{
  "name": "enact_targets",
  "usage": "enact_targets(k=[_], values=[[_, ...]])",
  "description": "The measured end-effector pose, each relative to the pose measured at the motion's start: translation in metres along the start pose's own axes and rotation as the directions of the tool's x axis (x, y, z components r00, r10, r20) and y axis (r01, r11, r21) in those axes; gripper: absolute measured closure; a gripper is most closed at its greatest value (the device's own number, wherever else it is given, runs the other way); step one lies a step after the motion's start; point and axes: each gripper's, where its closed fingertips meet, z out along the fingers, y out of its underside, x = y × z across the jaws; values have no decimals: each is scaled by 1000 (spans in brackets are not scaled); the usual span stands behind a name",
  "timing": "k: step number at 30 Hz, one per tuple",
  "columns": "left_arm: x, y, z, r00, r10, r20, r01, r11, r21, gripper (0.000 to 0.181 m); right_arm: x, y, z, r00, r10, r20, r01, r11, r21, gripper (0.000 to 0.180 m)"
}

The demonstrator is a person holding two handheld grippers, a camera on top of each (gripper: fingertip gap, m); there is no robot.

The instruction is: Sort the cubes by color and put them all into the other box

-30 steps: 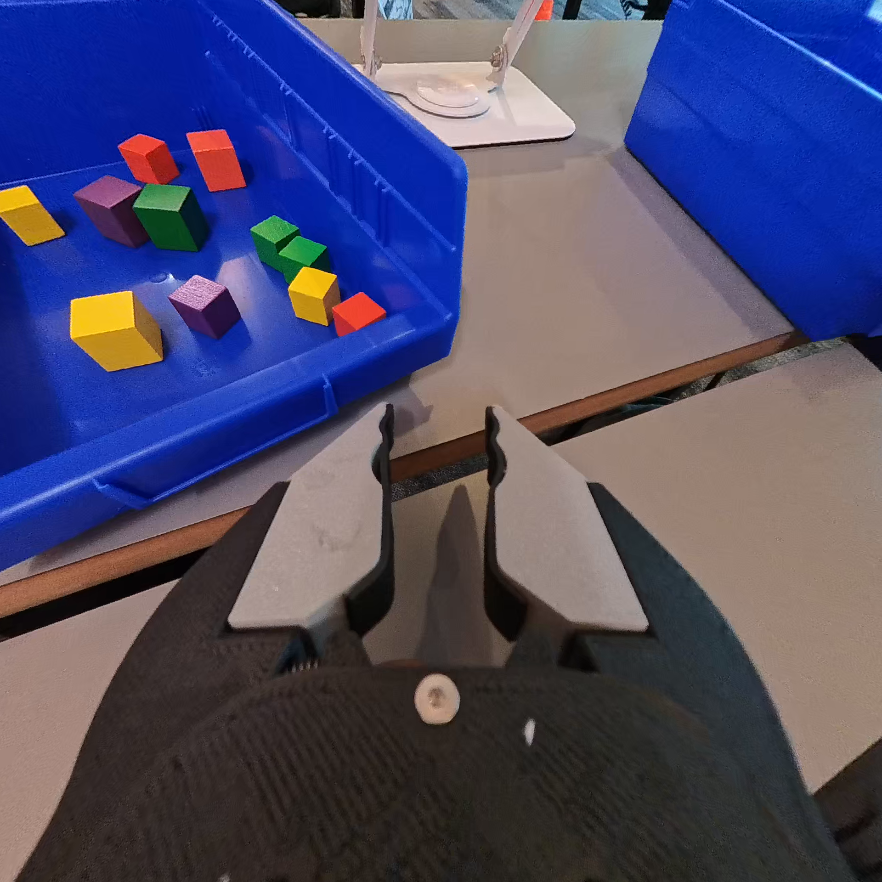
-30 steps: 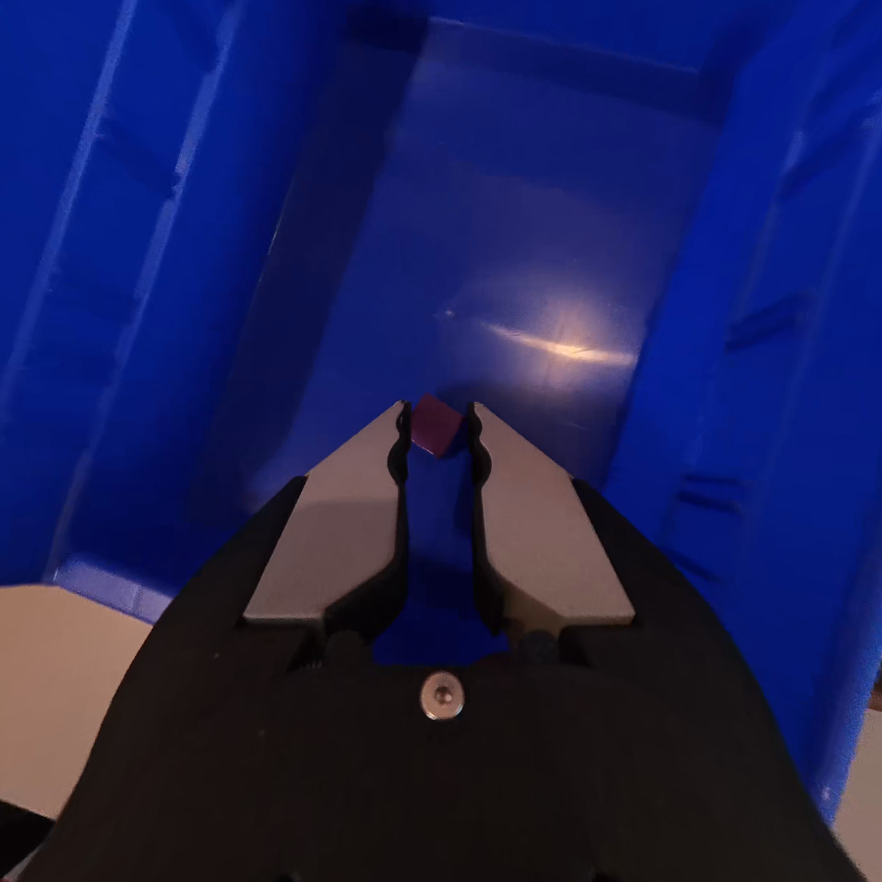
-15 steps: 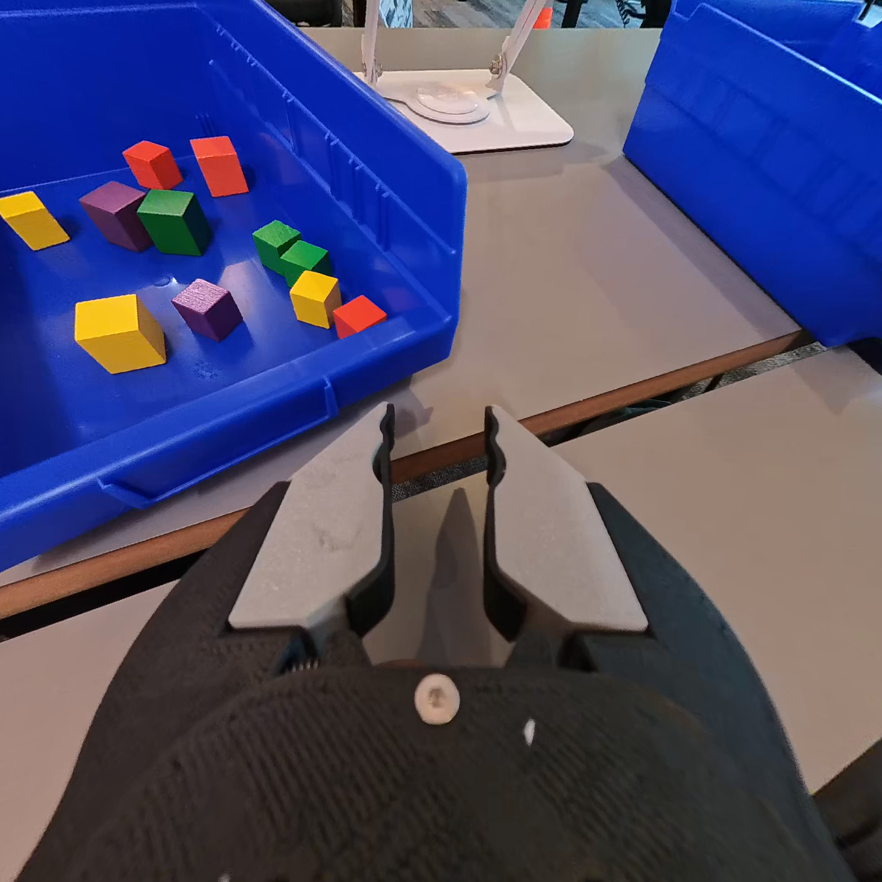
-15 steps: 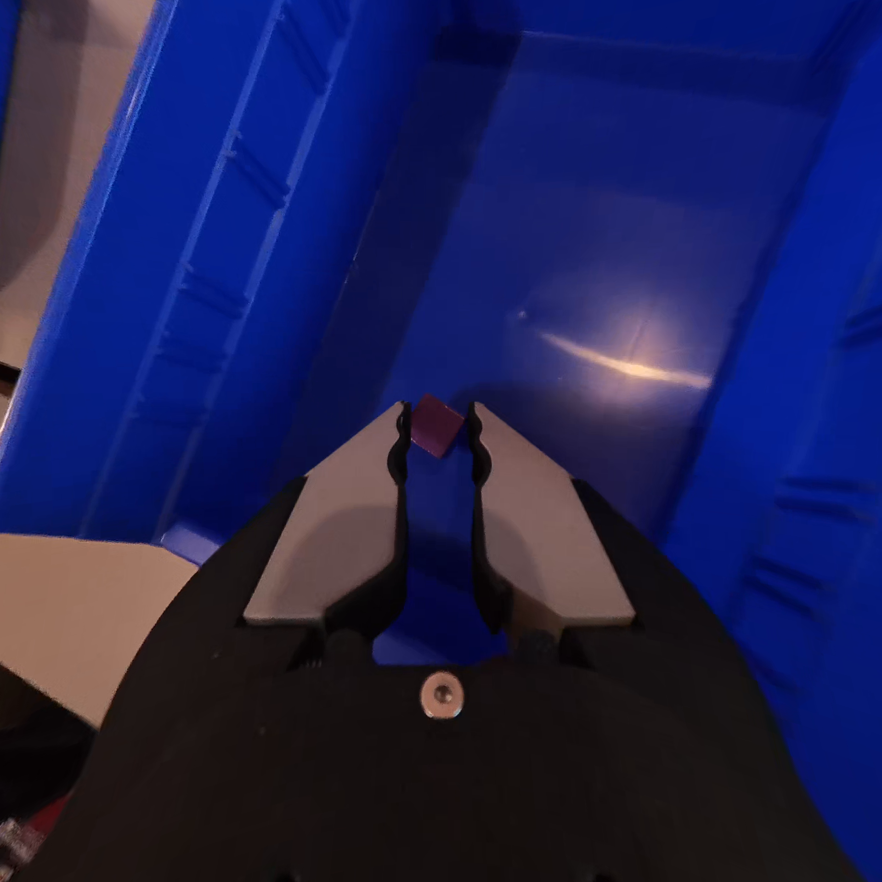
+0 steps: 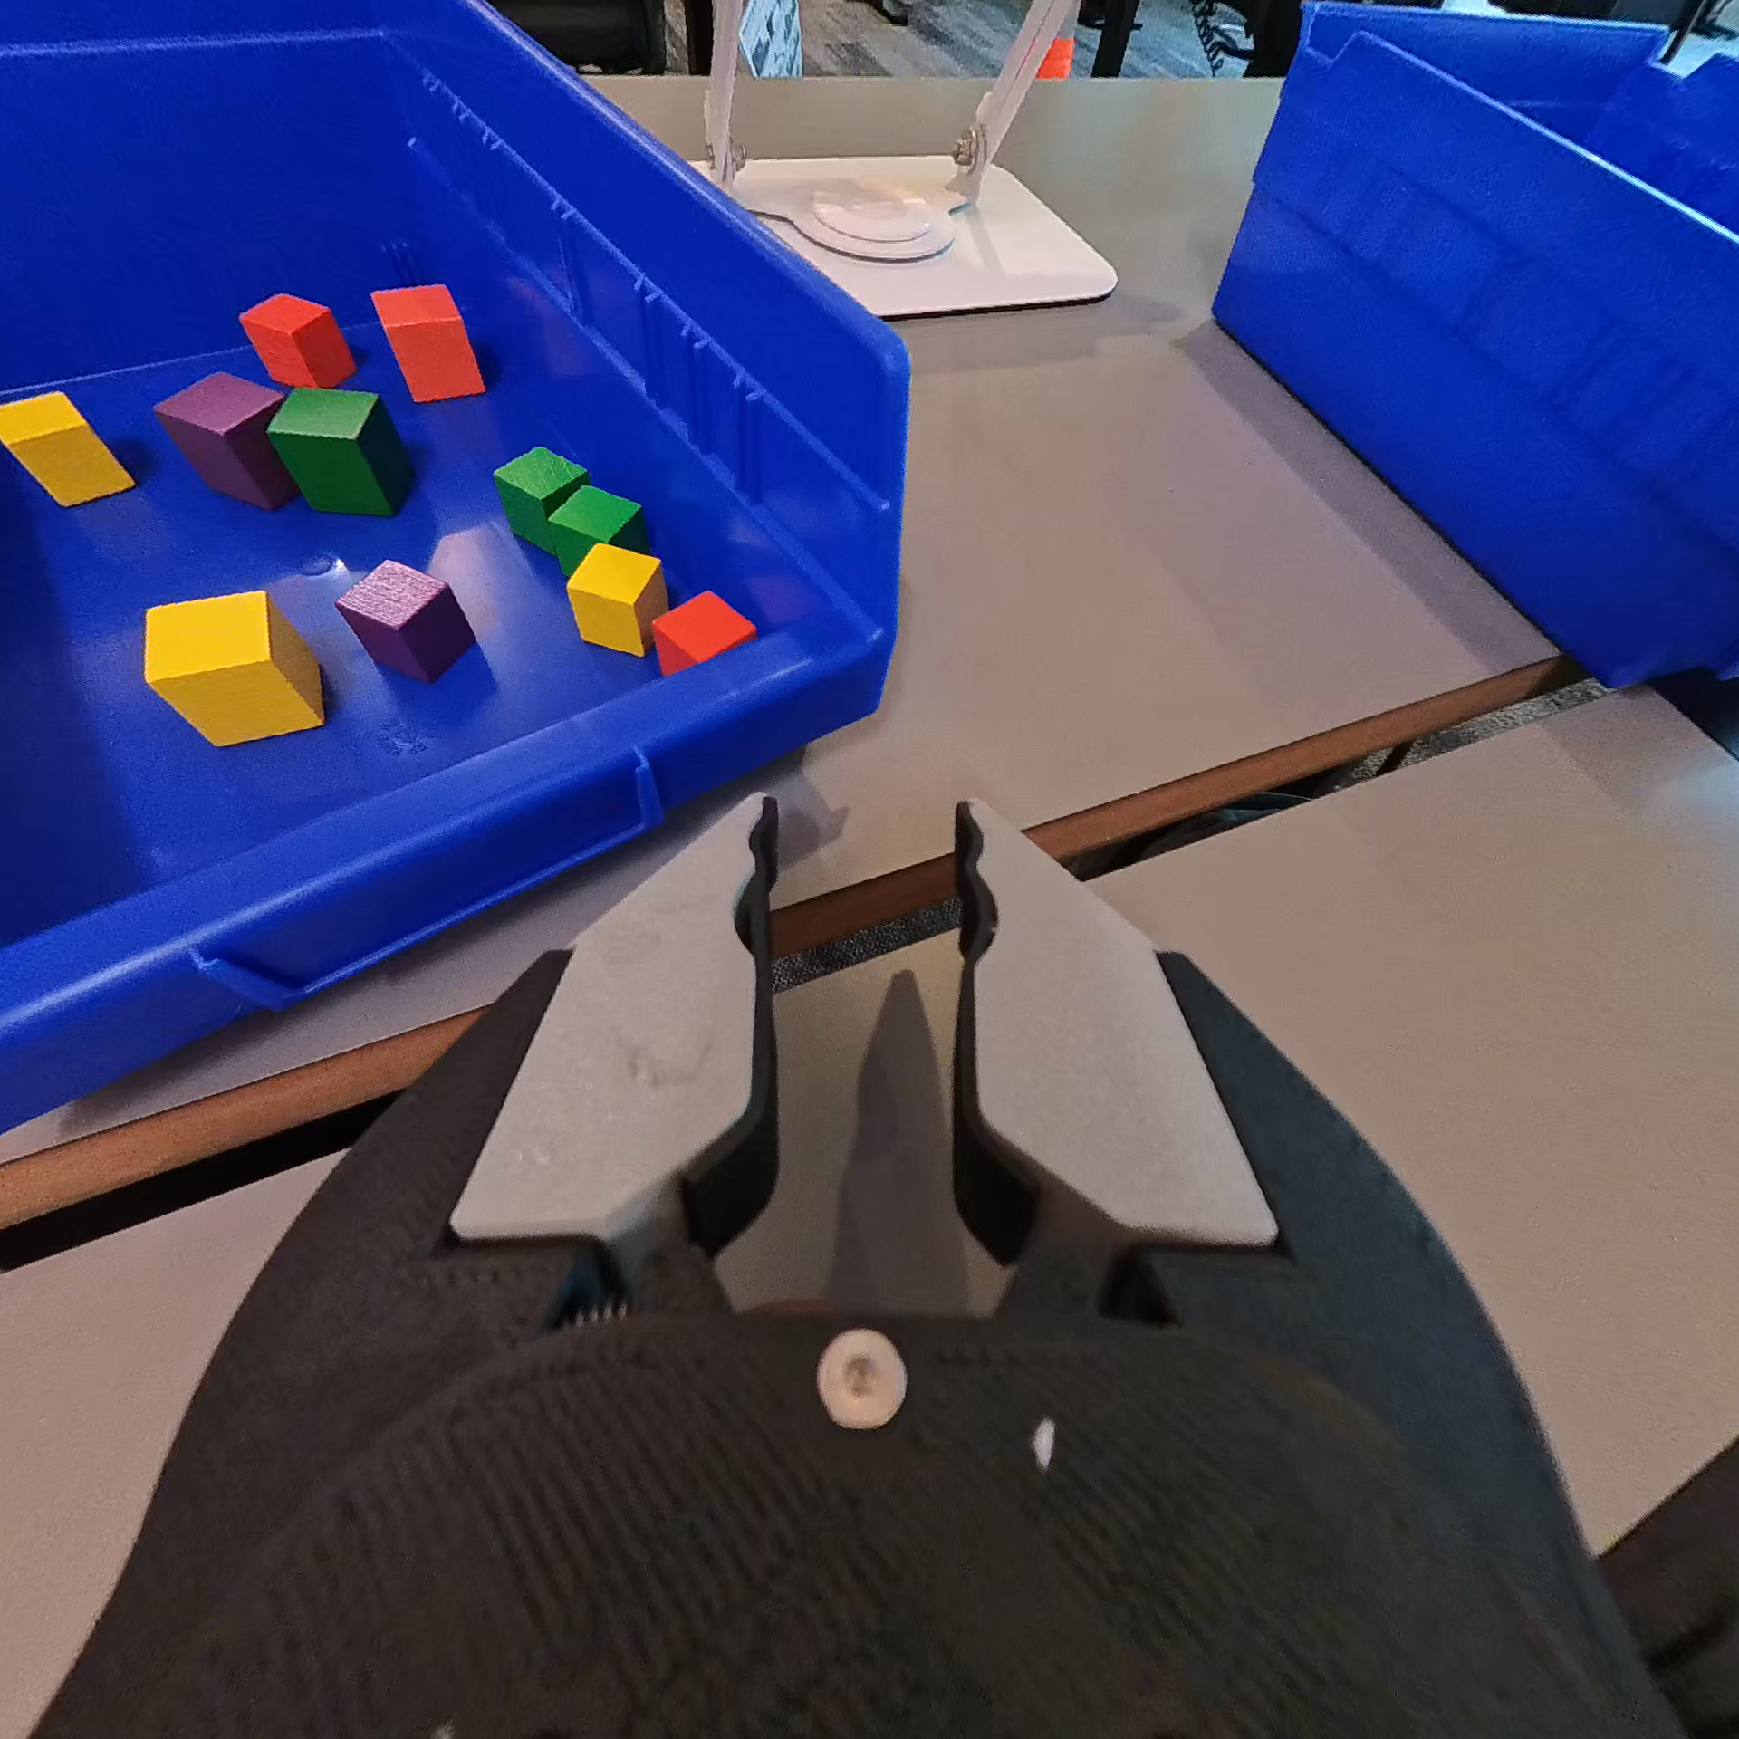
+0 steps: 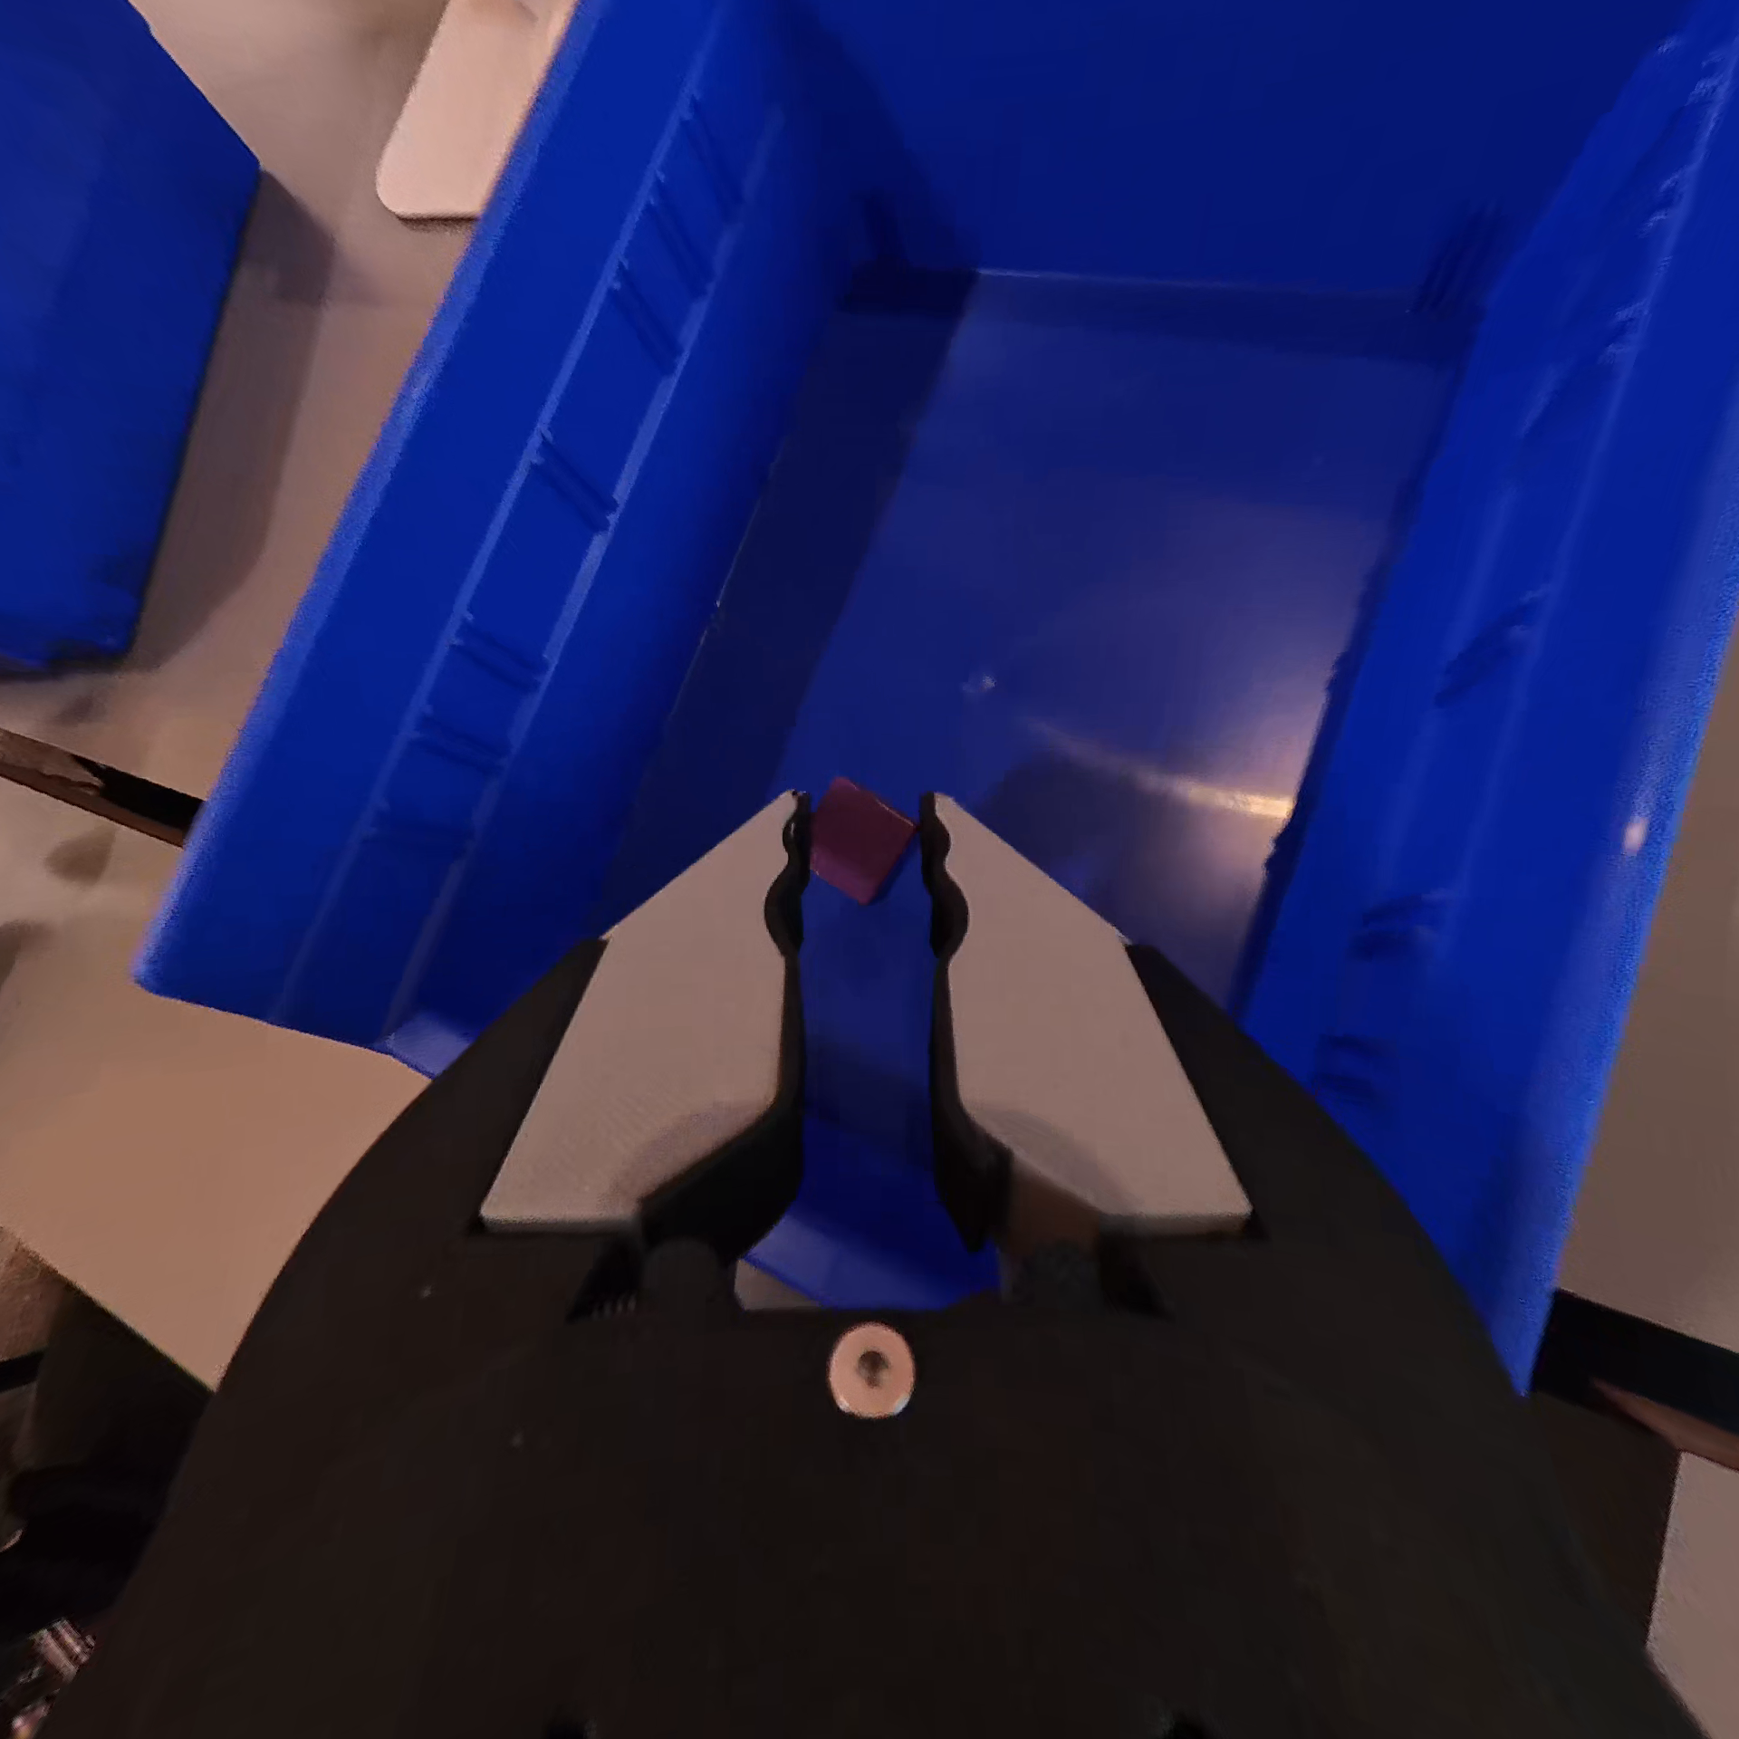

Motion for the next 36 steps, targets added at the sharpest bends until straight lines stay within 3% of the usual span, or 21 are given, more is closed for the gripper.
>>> enact_targets(k=[1, 7, 23, 31, 36], values=[[0, 0, 0, 1000, 0, 0, 0, 1000, 4, 145, 1, 4, 2, 1000, -6, -10, 6, 1000, -13, 159], [-1, -1, -1, 1000, -13, -1, 13, 1000, 10, 145, 17, 21, 9, 988, -83, -129, 70, 992, -105, 159], [-15, -7, -9, 990, -139, -6, 139, 987, 75, 145, -6, 22, 5, 993, -106, -58, 103, 993, -59, 159], [-14, -7, -8, 992, -123, -4, 123, 990, 69, 144, 5, 24, 1, 972, -179, -155, 163, 980, -113, 159], [-13, -7, -8, 993, -121, -6, 121, 990, 66, 144, 3, 27, 1, 975, -169, -145, 150, 979, -135, 158]])
